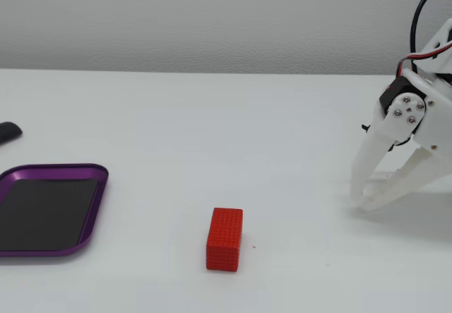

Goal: Pick up the cube and place it in the box.

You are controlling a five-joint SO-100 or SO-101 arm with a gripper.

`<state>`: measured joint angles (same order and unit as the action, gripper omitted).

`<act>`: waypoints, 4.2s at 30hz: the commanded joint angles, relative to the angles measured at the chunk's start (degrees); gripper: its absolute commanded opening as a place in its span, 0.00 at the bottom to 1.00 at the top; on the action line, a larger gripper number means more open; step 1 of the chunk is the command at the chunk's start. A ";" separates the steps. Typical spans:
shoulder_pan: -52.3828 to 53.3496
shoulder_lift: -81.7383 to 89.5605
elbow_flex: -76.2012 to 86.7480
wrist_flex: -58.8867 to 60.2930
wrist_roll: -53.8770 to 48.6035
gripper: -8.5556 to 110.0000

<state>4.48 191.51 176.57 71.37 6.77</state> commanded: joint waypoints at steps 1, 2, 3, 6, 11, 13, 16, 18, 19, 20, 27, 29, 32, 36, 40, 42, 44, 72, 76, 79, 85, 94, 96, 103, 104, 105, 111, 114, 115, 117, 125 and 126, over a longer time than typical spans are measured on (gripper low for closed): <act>2.02 5.36 0.26 -2.64 -2.99 0.07; 2.02 5.36 0.26 -2.64 -2.99 0.07; 2.02 5.36 0.26 -2.64 -2.99 0.07; 2.02 5.36 0.26 -2.64 -2.99 0.07; 2.02 5.36 0.26 -2.64 -2.99 0.07; 2.11 5.36 0.26 -2.81 -2.99 0.07; 2.29 5.27 0.00 -4.39 -3.78 0.07; 3.60 5.19 -2.90 -7.65 -3.87 0.07; 5.01 5.01 -5.10 -9.14 -3.78 0.07; 6.50 4.75 -7.82 -10.46 -3.78 0.07; 5.71 -2.64 -26.37 -11.43 -12.92 0.07; 2.64 -10.99 -29.44 -9.67 -16.26 0.08; -0.97 -27.16 -33.31 -8.61 -17.31 0.12; -2.99 -48.34 -42.98 -8.53 -16.44 0.18; -3.16 -65.83 -55.28 -6.42 -10.55 0.24; -3.25 -73.04 -61.79 -4.48 -7.47 0.26; -3.25 -79.72 -68.29 -1.76 -4.92 0.28; -14.24 -112.85 -90.70 0.18 0.26 0.30; -14.33 -112.85 -90.70 -1.76 0.18 0.30; -14.33 -112.85 -90.44 -3.60 0.00 0.30; -14.33 -112.94 -90.00 -6.15 -0.44 0.30; -13.97 -112.94 -90.00 -6.15 -0.79 0.22; -13.97 -112.94 -90.00 -6.24 -2.99 0.20; -13.89 -113.03 -87.01 -9.76 -6.33 0.13; -13.89 -113.03 -86.40 -10.55 -6.33 0.12; -13.89 -113.03 -85.87 -11.16 -6.33 0.12; -13.89 -112.94 -84.90 -11.60 -6.33 0.11; -13.89 -112.85 -85.25 -10.81 -6.42 0.07; -13.89 -112.32 -85.25 -10.72 -6.42 0.07; -13.80 -111.62 -85.61 -10.11 -8.26 0.07; -12.04 -95.54 -87.45 -5.80 -16.61 0.07; -11.43 -93.25 -86.92 -7.21 -17.49 0.07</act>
<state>-8.79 89.21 91.41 65.30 -8.61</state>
